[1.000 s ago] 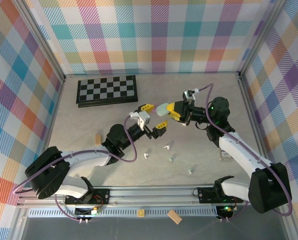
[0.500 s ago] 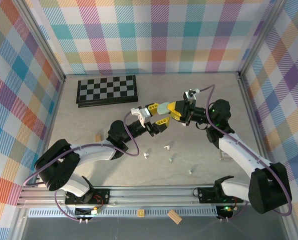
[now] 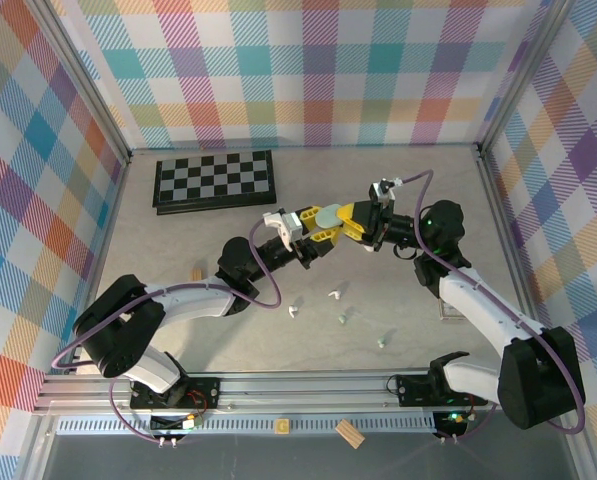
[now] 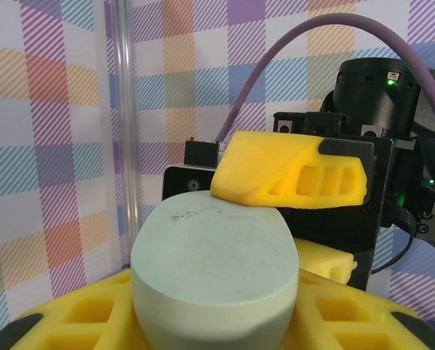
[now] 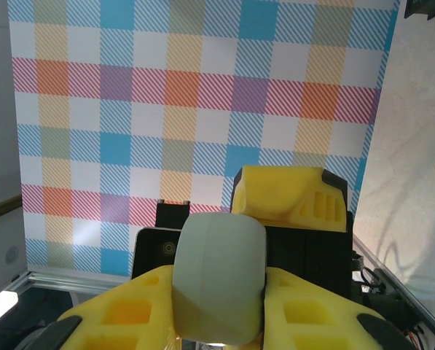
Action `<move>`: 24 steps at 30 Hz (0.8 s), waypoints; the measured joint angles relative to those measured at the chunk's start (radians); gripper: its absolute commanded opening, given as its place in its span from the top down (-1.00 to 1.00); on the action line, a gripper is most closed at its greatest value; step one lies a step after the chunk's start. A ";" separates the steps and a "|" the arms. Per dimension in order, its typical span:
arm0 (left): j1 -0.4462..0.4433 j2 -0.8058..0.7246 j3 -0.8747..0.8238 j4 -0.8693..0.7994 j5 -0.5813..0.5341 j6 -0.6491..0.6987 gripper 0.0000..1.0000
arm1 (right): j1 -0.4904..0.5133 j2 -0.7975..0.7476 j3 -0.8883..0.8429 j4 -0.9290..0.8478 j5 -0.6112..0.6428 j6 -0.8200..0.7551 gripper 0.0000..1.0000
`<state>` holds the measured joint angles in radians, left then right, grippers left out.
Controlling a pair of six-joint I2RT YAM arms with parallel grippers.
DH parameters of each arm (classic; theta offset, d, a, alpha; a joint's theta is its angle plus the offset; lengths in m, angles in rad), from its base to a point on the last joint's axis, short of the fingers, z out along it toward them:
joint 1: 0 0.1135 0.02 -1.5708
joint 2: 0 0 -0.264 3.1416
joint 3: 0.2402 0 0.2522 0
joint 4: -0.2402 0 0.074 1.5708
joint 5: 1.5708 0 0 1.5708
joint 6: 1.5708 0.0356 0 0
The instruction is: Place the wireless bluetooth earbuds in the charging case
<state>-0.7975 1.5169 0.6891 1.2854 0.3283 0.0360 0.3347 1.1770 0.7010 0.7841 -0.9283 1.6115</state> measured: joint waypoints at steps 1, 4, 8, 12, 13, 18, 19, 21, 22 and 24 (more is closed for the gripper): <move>0.000 0.001 0.000 0.000 0.002 -0.001 0.34 | 0.000 -0.001 -0.001 0.000 0.000 -0.001 0.75; 0.000 0.001 0.000 0.000 0.004 0.001 0.39 | 0.000 -0.003 -0.001 -0.008 0.000 -0.007 0.60; 0.000 0.001 0.000 -0.002 0.019 0.005 0.38 | -0.001 -0.034 0.005 -0.105 0.009 -0.075 -0.10; 0.000 0.000 -0.001 0.000 0.030 0.014 0.37 | 0.000 -0.103 0.091 -0.451 0.066 -0.311 -0.54; 0.000 -0.001 -0.004 0.000 0.030 0.016 0.36 | 0.000 -0.118 0.130 -0.546 0.089 -0.383 -0.61; 0.014 -0.031 -0.046 -0.033 0.039 0.030 0.34 | 0.000 -0.168 0.325 -0.906 0.189 -0.761 -0.86; 0.020 -0.042 -0.056 -0.047 0.049 0.034 0.33 | 0.000 -0.171 0.354 -0.958 0.203 -0.840 -0.88; 0.034 -0.068 -0.073 -0.083 0.070 0.039 0.34 | 0.002 -0.174 0.395 -1.050 0.230 -0.994 -0.91; 0.042 -0.084 -0.079 -0.110 0.083 0.041 0.33 | 0.006 -0.175 0.409 -1.094 0.245 -1.075 -0.91; 0.056 -0.122 -0.084 -0.183 0.111 0.051 0.33 | 0.019 -0.177 0.428 -1.174 0.279 -1.234 -0.92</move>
<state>-0.7418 1.3945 0.6052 1.1023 0.4397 0.0875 0.3538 1.0000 1.1290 -0.3901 -0.6495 0.3775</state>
